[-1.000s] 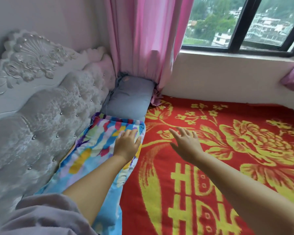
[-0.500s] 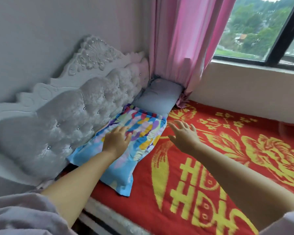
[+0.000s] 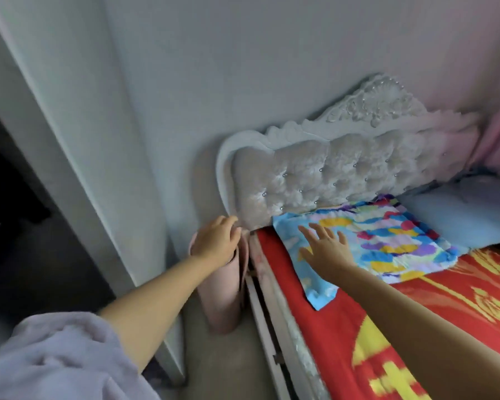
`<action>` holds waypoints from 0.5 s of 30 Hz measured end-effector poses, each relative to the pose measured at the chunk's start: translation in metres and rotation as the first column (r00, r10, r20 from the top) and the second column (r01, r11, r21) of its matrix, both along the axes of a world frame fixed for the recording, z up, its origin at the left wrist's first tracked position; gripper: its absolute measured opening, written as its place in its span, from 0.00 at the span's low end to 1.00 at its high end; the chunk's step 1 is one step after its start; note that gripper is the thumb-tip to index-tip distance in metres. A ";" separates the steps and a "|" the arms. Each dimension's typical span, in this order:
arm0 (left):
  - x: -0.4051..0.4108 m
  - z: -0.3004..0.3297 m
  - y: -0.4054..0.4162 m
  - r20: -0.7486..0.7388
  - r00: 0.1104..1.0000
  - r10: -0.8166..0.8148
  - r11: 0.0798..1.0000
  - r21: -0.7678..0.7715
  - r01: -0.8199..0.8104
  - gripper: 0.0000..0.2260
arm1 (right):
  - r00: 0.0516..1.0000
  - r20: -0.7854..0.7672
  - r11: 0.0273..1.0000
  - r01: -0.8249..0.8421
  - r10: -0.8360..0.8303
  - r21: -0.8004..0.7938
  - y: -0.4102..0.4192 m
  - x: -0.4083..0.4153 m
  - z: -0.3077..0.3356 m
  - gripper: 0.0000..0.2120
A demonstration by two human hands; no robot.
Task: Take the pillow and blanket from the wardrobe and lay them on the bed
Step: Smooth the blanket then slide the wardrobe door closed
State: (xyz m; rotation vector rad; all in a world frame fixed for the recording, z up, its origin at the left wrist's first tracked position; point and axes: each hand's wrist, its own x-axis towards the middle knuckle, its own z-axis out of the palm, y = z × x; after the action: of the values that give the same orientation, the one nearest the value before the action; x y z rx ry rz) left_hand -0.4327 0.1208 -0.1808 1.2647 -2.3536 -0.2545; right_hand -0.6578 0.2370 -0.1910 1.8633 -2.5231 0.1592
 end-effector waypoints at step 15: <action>0.338 -0.021 0.146 0.017 0.743 0.669 0.743 0.031 -0.669 0.13 | 0.721 0.011 0.718 -0.692 0.693 0.073 -0.025 0.319 -0.015 0.26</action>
State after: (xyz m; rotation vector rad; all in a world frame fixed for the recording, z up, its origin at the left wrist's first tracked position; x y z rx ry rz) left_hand -0.0946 0.2672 -0.2014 2.0266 -1.7334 -0.0512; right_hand -0.3385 0.2120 -0.2063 2.7289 -1.6842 0.0421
